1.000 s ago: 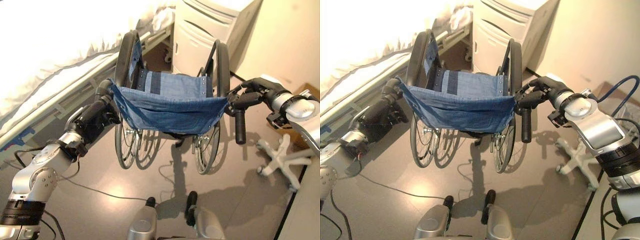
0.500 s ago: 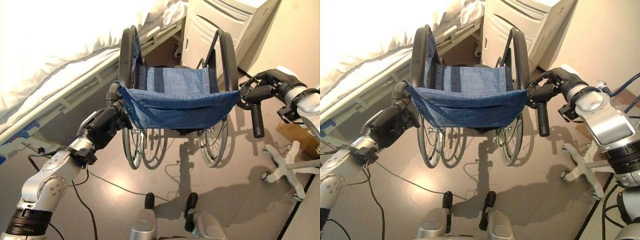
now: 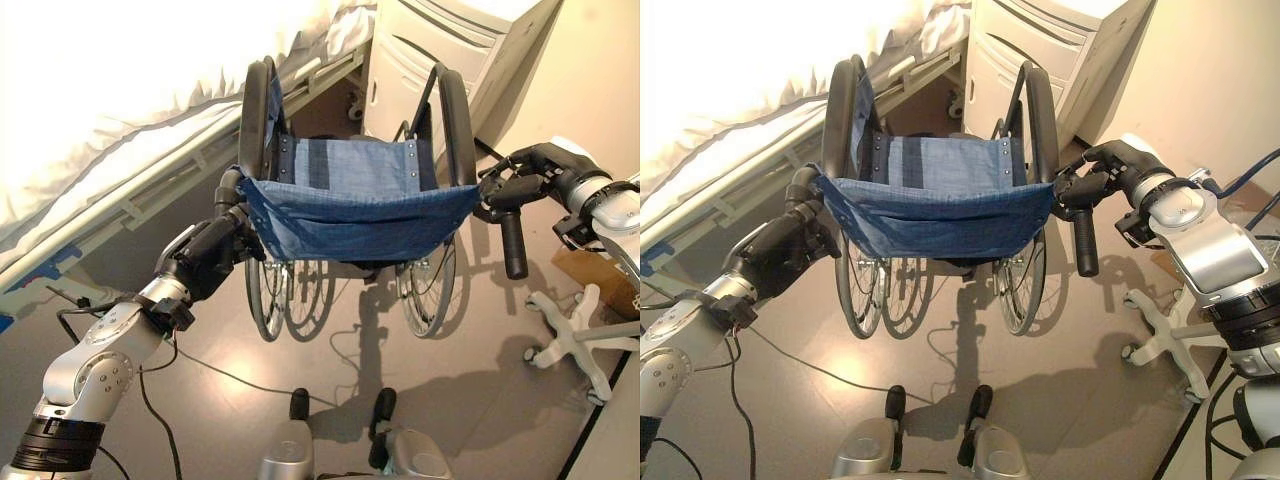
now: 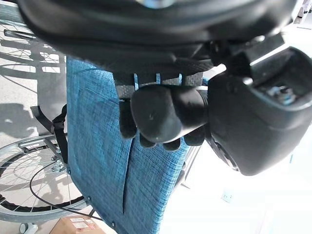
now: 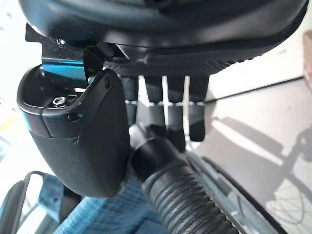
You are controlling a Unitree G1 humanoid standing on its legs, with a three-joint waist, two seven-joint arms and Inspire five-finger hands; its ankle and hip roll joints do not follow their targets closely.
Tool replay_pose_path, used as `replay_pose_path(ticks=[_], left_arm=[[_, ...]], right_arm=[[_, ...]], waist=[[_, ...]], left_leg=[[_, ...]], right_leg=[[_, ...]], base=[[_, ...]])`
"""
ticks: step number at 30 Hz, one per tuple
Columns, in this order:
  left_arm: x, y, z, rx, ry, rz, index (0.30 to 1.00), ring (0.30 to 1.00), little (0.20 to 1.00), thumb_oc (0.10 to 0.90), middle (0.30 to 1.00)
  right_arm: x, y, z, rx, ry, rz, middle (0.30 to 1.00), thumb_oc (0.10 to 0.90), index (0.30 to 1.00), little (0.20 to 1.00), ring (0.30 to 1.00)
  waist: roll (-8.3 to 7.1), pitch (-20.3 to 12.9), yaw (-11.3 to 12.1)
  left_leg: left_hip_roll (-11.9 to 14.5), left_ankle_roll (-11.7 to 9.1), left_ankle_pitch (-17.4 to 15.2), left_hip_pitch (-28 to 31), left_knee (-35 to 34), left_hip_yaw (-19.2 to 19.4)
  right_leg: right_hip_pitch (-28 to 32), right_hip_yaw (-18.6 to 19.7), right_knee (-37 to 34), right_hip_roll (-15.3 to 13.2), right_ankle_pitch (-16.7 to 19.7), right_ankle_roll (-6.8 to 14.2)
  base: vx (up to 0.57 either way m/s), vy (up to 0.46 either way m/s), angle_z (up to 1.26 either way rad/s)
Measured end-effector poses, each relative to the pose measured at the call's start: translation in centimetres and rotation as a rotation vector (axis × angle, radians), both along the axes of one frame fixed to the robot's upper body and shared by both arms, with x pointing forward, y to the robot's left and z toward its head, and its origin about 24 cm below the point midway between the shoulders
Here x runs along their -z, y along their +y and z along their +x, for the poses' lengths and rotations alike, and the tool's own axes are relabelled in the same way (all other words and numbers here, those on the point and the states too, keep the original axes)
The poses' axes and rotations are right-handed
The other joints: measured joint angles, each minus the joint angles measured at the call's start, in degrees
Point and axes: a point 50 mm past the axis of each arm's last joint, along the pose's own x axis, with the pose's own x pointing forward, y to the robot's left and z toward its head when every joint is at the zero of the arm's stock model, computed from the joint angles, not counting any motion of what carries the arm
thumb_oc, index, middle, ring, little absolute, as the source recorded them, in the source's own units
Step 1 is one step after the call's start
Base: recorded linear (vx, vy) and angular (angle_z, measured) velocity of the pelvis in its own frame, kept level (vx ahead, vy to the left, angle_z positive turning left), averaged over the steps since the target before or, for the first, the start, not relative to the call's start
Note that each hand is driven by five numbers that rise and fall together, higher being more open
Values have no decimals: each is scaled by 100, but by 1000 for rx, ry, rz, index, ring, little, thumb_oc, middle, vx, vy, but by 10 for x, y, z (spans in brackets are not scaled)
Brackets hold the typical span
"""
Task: Push the wheelchair next to the bed
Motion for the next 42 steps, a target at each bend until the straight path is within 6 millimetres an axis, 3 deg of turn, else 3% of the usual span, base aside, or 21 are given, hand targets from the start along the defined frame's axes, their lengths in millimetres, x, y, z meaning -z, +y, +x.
replay_pose_path(ticks=[1,17,24,31,34,39,42], left_arm=[[0,0,0,0,1,0,900,900,900,800,900],[0,-1,-3,-1,12,17,900,900,900,800,900],[2,7,-19,-19,19,22,900,900,900,800,900],[2,18,-37,-70,6,18,900,900,900,800,900],[3,23,-40,-97,6,11,900,900,900,800,900],[6,34,-49,-149,22,10,900,900,900,800,900],[18,41,-56,-199,60,-16,900,900,900,800,900]], right_arm=[[1,0,0,1,0,0,900,800,900,900,900],[11,-10,-13,37,-23,109,900,800,900,900,900],[16,-14,-34,6,-45,228,900,800,900,900,900],[31,-22,-67,15,-155,397,900,800,900,900,900],[17,-25,-76,14,-272,417,900,800,900,900,900],[-16,-64,-98,205,-533,425,900,800,900,900,900],[-14,-74,-100,268,-555,433,900,800,900,900,900]], waist=[[0,0,1],[-2,-1,25],[-5,-1,-12],[-7,-2,-101],[-7,-2,-149],[-18,-39,-281],[-9,-231,-421]], left_leg=[[0,0,0,13,-13,1],[6,-5,22,148,-151,29],[-13,7,85,364,-427,154],[-21,14,88,394,-507,185],[-26,15,88,403,-509,232],[9,13,86,443,-510,317],[28,12,82,490,-538,342]], right_leg=[[8,0,-1,2,0,0],[87,9,-40,30,2,3],[190,67,-208,53,31,47],[166,120,-217,56,31,48],[154,166,-217,50,37,59],[154,240,-217,74,38,59],[154,317,-218,91,37,59]], base=[[0,0,0],[-1,-2,0],[12,24,-7],[-6,4,-2],[-25,16,-7],[-16,12,-10],[-8,17,-10]])
